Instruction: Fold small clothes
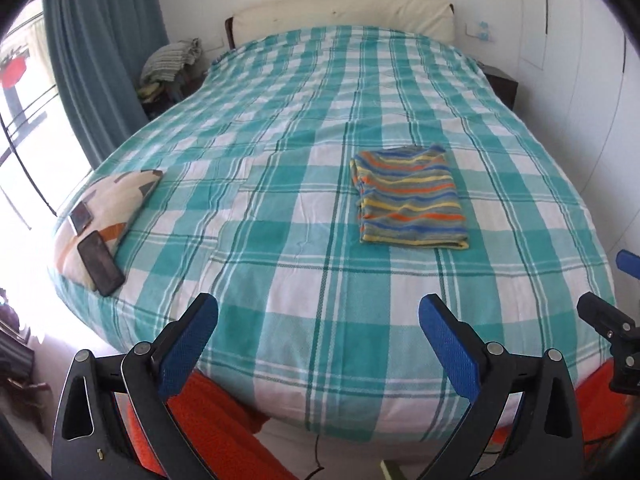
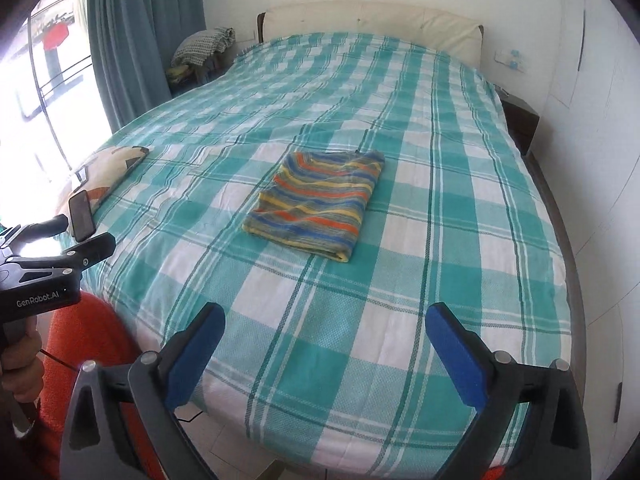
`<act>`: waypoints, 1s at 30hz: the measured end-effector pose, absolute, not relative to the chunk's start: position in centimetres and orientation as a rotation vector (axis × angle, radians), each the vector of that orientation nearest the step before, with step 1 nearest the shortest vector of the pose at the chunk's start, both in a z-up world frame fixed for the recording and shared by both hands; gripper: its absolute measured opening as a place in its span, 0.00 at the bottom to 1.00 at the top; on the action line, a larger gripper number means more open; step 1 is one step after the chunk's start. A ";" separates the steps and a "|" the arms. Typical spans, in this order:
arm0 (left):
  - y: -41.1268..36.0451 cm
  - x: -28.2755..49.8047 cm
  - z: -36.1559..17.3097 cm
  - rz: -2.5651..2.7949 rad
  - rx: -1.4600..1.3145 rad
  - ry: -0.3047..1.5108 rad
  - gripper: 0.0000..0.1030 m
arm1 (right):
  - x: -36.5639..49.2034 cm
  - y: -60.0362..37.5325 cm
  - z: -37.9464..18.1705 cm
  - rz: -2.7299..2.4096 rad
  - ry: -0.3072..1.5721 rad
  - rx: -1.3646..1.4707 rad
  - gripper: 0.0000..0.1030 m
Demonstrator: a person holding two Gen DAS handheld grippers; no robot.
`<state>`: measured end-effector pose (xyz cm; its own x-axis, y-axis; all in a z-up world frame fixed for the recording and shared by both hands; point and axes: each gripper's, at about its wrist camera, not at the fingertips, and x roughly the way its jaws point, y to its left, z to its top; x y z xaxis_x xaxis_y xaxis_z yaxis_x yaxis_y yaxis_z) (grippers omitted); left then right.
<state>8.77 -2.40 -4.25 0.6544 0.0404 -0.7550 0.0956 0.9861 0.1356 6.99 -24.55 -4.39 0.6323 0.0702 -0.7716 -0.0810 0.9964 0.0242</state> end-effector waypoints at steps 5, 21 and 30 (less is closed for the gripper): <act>-2.1 4.5 -3.2 -0.048 0.177 0.872 0.98 | 2.8 -24.1 -2.9 0.075 0.885 -0.029 0.97; 1.1 -5.4 -0.8 -0.061 0.224 0.861 0.98 | -9.0 -22.4 1.2 0.077 0.885 -0.038 0.97; 2.3 -6.7 0.5 -0.062 0.220 0.821 0.98 | -11.3 -22.7 3.2 0.024 0.857 -0.035 0.97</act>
